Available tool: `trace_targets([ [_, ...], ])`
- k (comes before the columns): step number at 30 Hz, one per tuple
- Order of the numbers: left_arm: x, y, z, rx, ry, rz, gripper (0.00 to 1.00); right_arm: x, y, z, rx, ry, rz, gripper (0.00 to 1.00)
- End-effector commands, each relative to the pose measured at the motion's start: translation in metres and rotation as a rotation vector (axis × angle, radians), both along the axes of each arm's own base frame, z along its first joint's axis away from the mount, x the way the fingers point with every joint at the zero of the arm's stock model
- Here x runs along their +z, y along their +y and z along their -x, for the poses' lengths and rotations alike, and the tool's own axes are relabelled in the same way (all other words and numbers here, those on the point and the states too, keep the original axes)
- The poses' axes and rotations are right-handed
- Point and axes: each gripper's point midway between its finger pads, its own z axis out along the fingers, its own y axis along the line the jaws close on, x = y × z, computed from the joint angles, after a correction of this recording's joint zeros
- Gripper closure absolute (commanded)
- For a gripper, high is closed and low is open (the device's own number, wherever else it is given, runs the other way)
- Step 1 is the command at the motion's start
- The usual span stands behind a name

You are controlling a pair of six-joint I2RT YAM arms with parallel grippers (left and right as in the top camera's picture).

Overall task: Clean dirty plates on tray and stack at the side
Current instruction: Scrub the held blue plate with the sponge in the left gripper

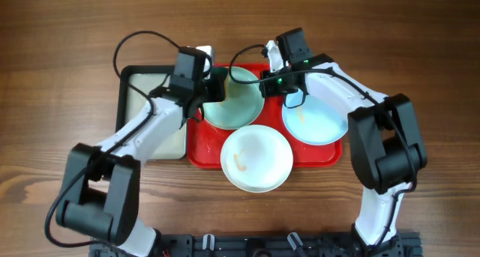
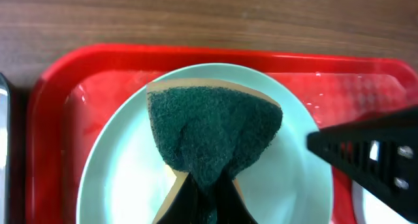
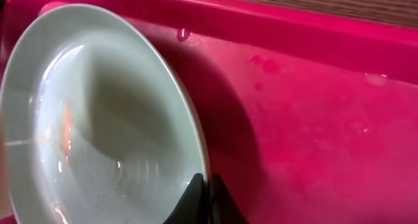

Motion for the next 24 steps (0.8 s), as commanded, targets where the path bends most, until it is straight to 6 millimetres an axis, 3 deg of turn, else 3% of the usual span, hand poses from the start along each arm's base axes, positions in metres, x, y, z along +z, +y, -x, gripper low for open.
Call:
trace_targets([
  [1,0.0,0.002,-0.006,0.091,-0.004,-0.035,0.96,-0.013,-0.005,0.002,-0.005,-0.004,0.064,0.96],
  [5,-0.011,0.016,0.005,0.236,0.056,-0.085,0.96,-0.015,-0.009,0.001,-0.038,0.003,0.088,0.96],
  [12,-0.03,0.016,0.008,0.24,0.103,-0.096,0.96,-0.015,-0.009,0.002,-0.039,0.005,0.088,0.96],
  [17,-0.068,0.006,0.015,0.2,0.193,-0.079,0.96,-0.014,-0.006,0.004,-0.035,0.017,0.068,0.96],
  [20,-0.082,-0.022,0.028,0.102,0.284,0.043,0.96,-0.014,-0.006,0.004,-0.036,0.018,0.068,0.96],
  [24,-0.064,-0.061,0.038,-0.048,0.327,0.251,0.96,-0.013,-0.002,0.006,-0.026,0.027,0.045,0.96],
])
